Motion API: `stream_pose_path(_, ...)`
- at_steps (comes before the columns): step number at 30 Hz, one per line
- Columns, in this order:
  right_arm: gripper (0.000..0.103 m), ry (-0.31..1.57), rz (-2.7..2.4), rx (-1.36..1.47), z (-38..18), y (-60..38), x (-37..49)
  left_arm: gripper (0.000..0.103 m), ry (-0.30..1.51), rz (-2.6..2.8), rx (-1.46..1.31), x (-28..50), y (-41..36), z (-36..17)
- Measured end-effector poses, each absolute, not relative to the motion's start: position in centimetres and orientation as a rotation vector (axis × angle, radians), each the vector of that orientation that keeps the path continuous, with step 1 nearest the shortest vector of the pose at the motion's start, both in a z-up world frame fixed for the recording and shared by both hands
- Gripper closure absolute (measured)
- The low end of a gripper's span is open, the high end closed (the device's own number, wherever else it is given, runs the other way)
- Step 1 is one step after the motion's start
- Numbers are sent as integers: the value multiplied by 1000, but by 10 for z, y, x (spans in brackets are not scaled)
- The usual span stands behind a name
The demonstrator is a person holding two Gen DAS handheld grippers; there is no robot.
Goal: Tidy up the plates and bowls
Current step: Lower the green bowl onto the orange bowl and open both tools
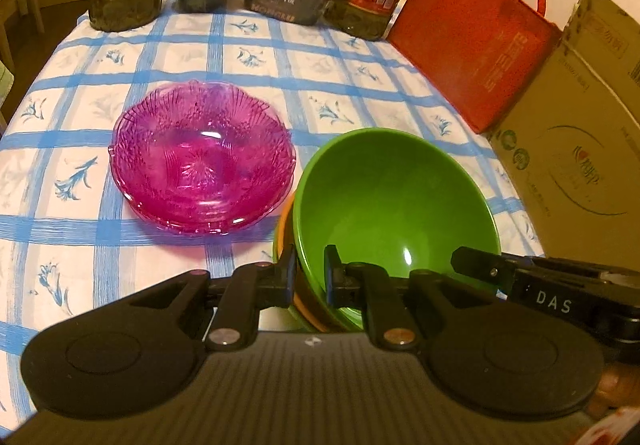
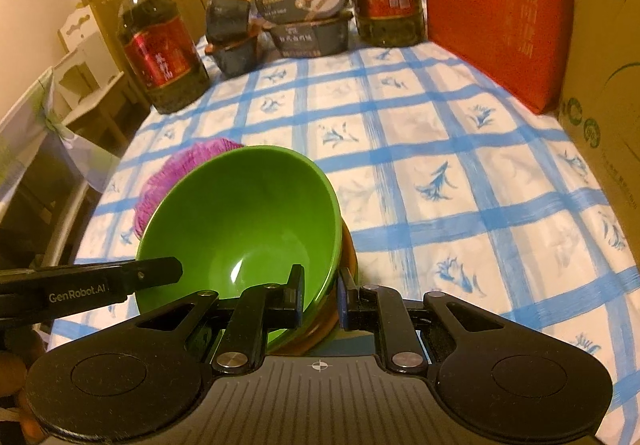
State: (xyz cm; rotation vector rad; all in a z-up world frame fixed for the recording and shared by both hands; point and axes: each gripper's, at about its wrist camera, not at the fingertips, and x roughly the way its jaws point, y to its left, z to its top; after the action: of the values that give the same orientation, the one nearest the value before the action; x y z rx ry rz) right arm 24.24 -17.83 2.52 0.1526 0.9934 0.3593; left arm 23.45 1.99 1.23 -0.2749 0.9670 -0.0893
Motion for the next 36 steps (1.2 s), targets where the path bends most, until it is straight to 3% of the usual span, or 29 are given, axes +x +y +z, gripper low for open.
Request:
stream_pose_path(16,85,972,348,41,14,-168,240,89,954,-79,-213,237,13,5)
stream_pose_path(25,74,958,356,93,16,-174,237,88,943,-70,-216,232,14,7)
stream_pose_path(36,68,927,324,195,38,-197,205,75,875,-10,-297,193,26,30)
